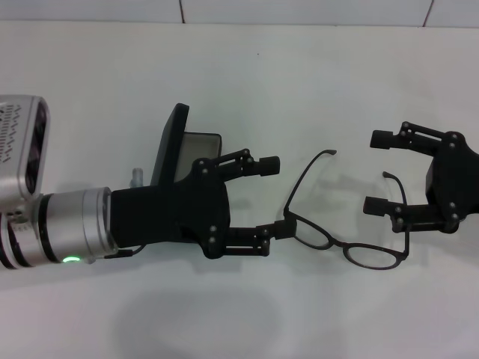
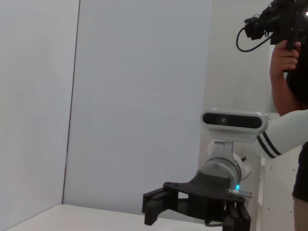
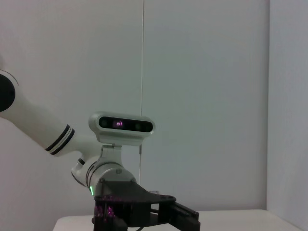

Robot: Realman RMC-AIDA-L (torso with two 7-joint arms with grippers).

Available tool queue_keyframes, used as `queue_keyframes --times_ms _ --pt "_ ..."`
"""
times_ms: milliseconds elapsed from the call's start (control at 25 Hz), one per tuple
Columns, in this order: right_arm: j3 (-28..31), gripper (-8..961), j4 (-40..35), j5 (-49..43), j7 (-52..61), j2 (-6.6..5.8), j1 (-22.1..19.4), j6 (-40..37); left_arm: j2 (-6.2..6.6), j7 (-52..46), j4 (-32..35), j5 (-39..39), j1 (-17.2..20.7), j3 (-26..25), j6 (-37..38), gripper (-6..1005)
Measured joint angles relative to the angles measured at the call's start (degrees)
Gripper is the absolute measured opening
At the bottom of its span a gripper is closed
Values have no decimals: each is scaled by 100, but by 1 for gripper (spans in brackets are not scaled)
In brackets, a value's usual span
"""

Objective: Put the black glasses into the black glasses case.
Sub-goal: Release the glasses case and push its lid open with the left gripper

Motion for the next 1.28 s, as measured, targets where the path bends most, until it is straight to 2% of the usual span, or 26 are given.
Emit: queue_keyframes --times_ms 480,600,680,800,880,960,1120,1280 --pt "0 885 -3 19 -148 46 -108 0 0 29 -25 -87 3 0 -17 858" --pt "0 885 -6 20 -149 46 -102 0 12 -159 -23 -305 5 0 -27 857" --pt "0 885 -13 21 -149 46 -87 0 80 -468 74 -459 6 0 -37 856" --pt "0 885 -98 22 -148 45 -132 0 277 -1492 455 -516 1 -56 -206 855" --pt "5 885 -143 23 -148 44 -176 0 378 -2319 821 -299 23 -182 -565 855" --pt "57 885 -160 16 -152 44 -214 -17 416 -2980 1187 55 94 -317 -966 854" --pt "154 885 -163 -9 -152 33 -279 -75 359 -4152 2027 1073 304 -638 -1558 853" --pt "158 885 -164 0 -153 23 -313 -85 164 -4845 2853 1973 537 -867 -1689 847"
